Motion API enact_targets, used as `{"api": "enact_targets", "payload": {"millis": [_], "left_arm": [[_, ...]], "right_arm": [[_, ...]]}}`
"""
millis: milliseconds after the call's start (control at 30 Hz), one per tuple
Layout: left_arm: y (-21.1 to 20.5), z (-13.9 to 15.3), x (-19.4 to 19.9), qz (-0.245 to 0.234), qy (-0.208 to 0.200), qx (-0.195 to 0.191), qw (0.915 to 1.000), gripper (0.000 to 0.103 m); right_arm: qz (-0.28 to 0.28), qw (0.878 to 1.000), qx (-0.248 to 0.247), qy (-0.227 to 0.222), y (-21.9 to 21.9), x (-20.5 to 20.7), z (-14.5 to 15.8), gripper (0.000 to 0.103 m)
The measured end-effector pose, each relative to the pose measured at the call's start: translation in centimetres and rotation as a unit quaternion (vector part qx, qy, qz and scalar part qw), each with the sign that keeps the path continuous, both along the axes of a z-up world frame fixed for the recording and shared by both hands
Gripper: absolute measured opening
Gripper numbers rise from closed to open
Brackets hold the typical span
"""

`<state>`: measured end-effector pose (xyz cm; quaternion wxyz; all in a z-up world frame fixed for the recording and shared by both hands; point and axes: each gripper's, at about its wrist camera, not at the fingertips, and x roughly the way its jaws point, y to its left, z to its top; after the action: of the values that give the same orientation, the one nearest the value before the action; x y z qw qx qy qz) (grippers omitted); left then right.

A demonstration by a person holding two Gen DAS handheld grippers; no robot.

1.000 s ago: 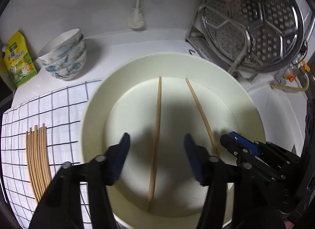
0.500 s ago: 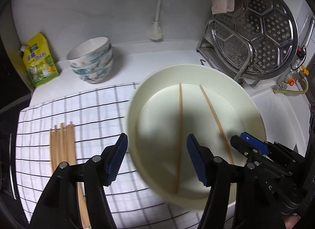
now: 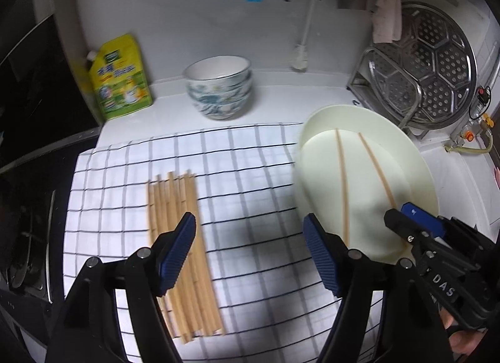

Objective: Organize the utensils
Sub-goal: 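Move both open tools back over the chopstick row on the cloth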

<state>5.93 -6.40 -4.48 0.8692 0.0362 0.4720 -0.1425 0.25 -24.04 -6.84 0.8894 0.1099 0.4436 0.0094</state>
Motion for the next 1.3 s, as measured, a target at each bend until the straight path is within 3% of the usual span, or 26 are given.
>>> {"api": "enact_targets", "payload": {"millis": [333,633,967,1300], "left_arm": [[8.0,-1.1,-0.3,0.054,0.008,0.001,0.9985,0.085],[13.7,-4.8,0.1,0.089,0.033,0.014,0.9954,0.089],[16.0,-8.8,0.4,0.087,0.044,0.027,0.9949,0.091],[16.5,-10.6,0.6,0.077,0.05,0.03,0.9953,0.091]], "right_arm": [[0.043,0.999,-0.01,0.001,6.4,0.7,0.3,0.045],[0.081,0.996,-0.001,0.029,12.0,1.5,-2.7,0.054],[0.077,0.994,-0.007,0.081,15.0,2.8,-8.6,0.057],[0.059,0.994,-0.034,0.084,16.0,3.3,-10.6,0.057]]}}
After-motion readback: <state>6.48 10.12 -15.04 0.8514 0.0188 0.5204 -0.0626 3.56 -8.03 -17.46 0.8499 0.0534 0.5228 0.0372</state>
